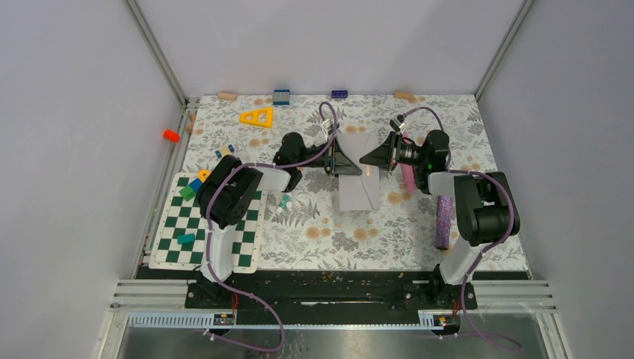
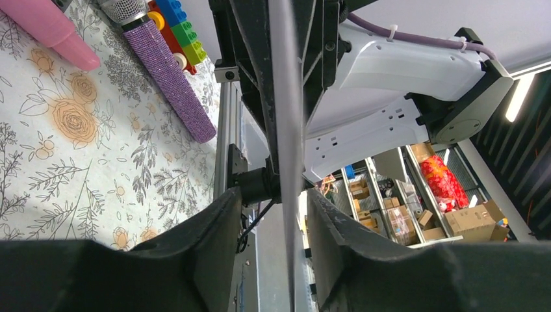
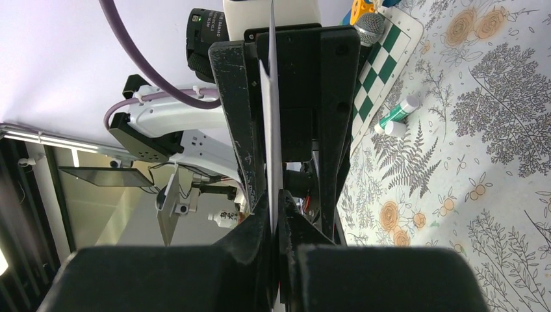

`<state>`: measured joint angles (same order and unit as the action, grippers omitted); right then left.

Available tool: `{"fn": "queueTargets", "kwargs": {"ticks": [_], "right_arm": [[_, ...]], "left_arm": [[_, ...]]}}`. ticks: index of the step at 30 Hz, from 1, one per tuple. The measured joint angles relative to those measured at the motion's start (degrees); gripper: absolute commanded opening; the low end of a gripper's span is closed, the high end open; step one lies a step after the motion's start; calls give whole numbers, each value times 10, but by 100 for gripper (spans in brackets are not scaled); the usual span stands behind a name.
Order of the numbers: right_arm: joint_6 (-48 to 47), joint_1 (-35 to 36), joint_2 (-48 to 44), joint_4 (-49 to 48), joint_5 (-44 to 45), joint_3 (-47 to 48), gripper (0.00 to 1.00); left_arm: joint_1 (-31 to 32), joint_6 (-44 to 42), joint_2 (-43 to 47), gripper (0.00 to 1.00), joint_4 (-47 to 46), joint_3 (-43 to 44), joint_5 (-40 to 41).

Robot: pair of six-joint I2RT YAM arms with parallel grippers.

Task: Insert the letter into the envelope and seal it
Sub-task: Seal the envelope flap on the envelope.

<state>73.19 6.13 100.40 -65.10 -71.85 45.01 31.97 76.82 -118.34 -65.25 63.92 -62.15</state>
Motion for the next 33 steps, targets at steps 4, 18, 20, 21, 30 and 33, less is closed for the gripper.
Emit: {"fn": "queueTargets", "kwargs": {"ticks": [4, 18, 20, 21, 30, 33], "right_arm": [[-5, 0, 0, 1, 5, 0, 0], [-66, 0, -20, 58, 24, -4, 0], [-70, 0, -24, 62, 26, -5, 0], [-72, 0, -27, 64, 28, -6, 0], [-89, -1, -33, 70, 37, -9, 0], [-89, -1, -33, 70, 38, -9, 0]], "left_arm": [[0, -10, 0, 2, 16, 0, 0], [6, -18, 5, 58, 28, 0, 0], [9, -19, 5, 36, 29, 0, 0], [10, -21, 5, 21, 31, 0, 0], [17, -33, 7, 46, 44, 1, -1], [17, -35, 8, 64, 47, 1, -1]]}}
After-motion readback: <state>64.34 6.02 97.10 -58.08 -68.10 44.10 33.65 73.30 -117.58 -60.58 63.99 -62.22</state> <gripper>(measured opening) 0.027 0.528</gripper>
